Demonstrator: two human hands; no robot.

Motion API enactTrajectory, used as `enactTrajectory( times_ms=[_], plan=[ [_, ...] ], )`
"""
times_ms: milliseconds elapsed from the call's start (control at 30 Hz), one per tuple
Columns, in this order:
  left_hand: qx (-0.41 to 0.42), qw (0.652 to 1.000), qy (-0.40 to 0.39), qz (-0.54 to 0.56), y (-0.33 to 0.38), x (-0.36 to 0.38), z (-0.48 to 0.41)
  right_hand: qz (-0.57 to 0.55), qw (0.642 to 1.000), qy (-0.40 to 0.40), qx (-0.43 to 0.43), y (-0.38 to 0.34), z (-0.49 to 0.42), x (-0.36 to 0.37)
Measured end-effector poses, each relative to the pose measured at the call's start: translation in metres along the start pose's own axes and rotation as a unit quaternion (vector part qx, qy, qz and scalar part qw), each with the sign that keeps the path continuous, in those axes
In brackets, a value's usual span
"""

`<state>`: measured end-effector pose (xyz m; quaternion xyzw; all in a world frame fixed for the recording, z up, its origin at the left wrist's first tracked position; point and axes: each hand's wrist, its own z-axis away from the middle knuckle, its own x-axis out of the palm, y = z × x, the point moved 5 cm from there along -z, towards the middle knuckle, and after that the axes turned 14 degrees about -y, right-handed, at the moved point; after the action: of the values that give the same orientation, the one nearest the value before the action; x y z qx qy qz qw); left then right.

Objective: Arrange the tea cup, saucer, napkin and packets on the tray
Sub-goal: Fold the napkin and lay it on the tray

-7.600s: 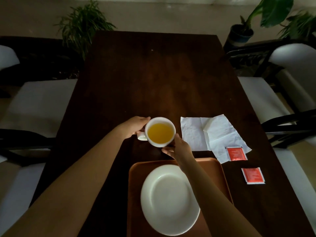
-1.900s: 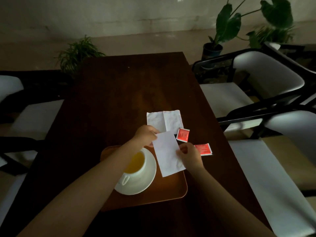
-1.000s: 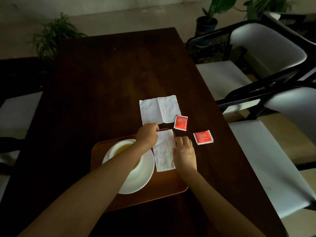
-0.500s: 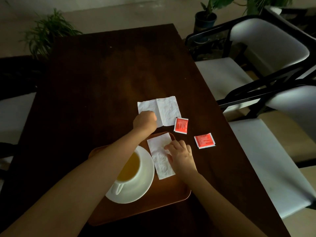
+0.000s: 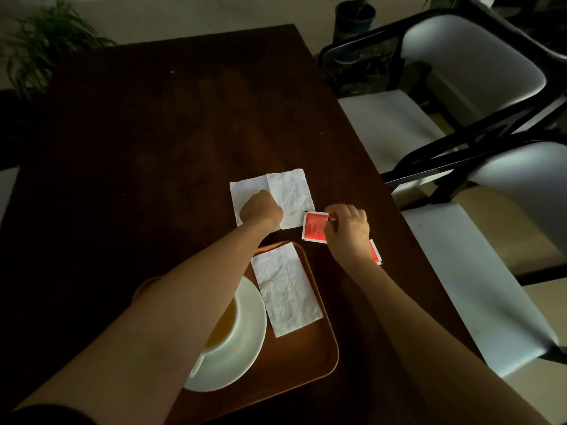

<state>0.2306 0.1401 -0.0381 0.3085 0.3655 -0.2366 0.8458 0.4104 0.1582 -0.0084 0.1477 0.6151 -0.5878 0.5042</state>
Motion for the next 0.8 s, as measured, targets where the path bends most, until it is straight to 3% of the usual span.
enactTrajectory(
  times_ms=[200,367,500,600,700,800],
  plan=[
    [0.003,0.993,0.025,0.118,0.000,-0.012,0.005,-0.038,0.999,-0.005,0.007,0.000,-0.008,-0.002],
    [0.140,0.960,0.041,0.238,0.007,-0.047,0.036,-0.139,0.990,-0.009,-0.005,-0.017,-0.008,-0.018],
    [0.273,0.949,0.024,0.159,0.013,-0.083,0.076,-0.085,0.985,-0.002,-0.151,-0.063,-0.011,-0.058],
    [0.332,0.940,-0.043,0.070,0.020,-0.099,0.100,0.026,0.960,-0.065,-0.272,-0.098,-0.008,-0.079],
    [0.361,0.925,-0.108,0.059,0.020,-0.111,0.121,0.081,0.942,-0.128,-0.299,-0.113,0.000,-0.083],
    [0.373,0.906,-0.122,0.158,0.010,-0.118,0.131,-0.001,0.950,-0.150,-0.275,-0.117,0.013,-0.087]
  ],
)
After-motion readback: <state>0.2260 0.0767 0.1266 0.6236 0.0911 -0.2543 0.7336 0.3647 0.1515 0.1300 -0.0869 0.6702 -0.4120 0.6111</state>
